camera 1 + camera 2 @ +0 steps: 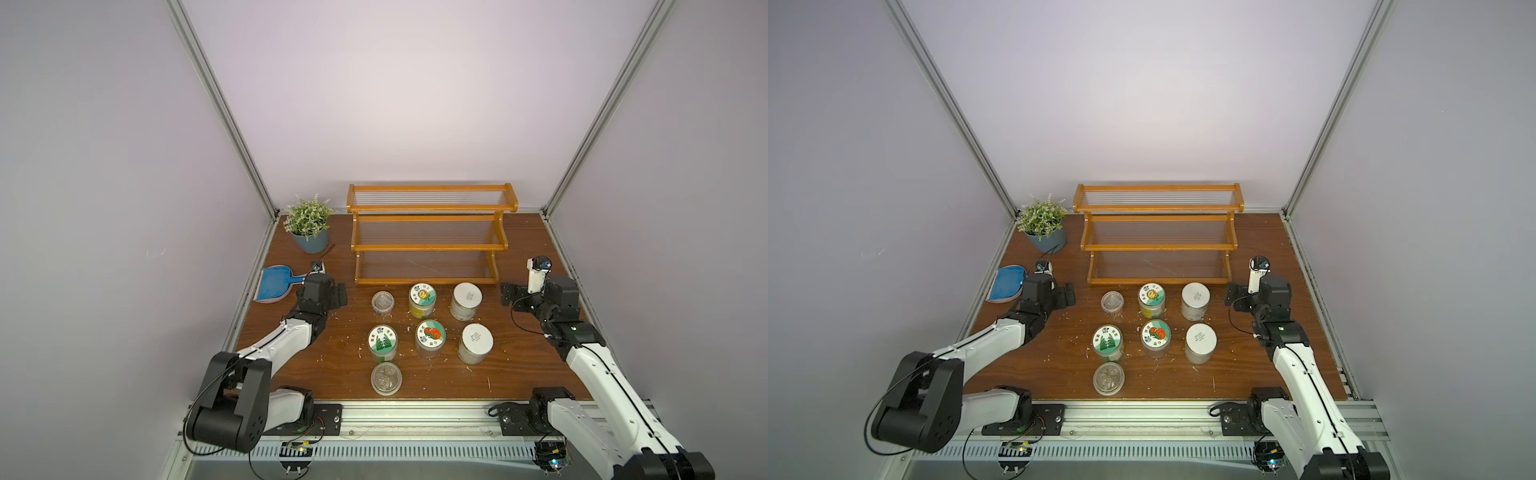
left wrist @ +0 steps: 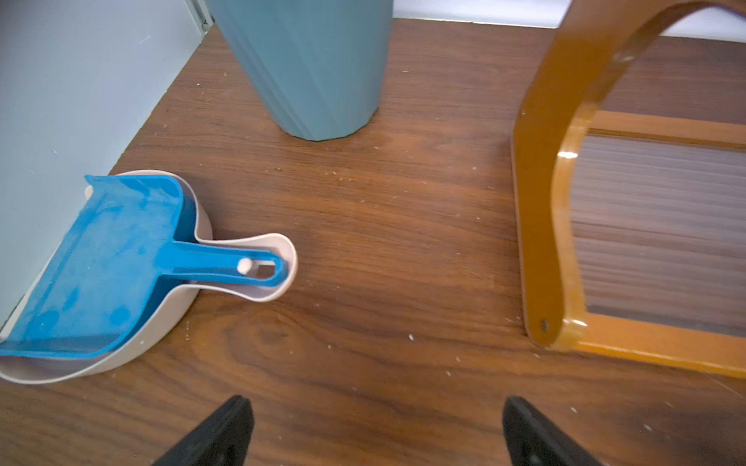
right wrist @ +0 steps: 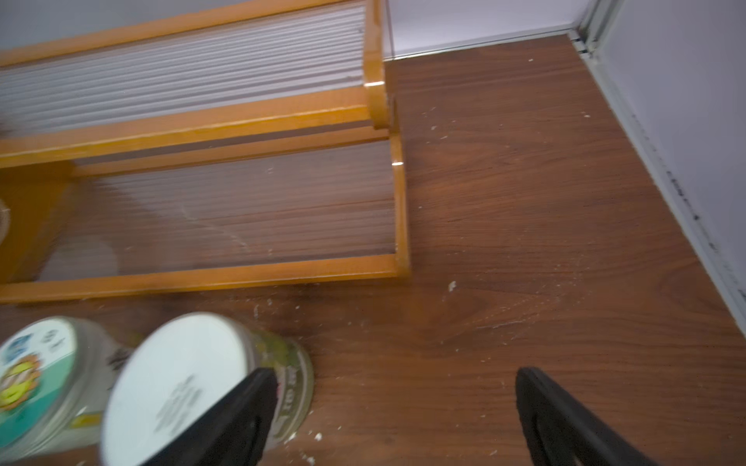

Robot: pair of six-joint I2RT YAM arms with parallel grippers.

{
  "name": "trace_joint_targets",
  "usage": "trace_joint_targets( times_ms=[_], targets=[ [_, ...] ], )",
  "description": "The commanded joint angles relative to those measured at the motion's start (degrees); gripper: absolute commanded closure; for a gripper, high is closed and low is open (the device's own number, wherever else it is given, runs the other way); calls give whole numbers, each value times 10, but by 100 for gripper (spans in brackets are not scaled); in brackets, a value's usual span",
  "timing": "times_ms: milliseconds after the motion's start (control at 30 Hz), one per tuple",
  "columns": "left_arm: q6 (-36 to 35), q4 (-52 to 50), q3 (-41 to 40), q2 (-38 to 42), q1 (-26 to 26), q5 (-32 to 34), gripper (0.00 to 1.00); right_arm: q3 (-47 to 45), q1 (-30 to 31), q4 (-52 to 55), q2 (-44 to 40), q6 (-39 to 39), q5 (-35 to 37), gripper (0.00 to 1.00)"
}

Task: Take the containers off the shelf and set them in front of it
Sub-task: Reset both arms

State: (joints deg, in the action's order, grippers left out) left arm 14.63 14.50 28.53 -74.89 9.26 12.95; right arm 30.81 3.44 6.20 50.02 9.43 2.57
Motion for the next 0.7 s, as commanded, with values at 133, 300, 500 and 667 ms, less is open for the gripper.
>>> trace_joint_targets(
  times_ms=[133,300,500,667],
  targets=[
    [-104,243,-45,-42,-22,31,0,-94,-28,-263,48,-6,98,1],
    [-101,276,-21,-112,-28,37,0,-167,-30,-460,112,-51,90,1],
    [-123,319,-23,-127,-31,60,0,-195,-35,-679,238,-76,60,1],
    [-130,342,-37,-120,-38,47,0,-172,-52,-685,277,-62,2,1]
  ],
)
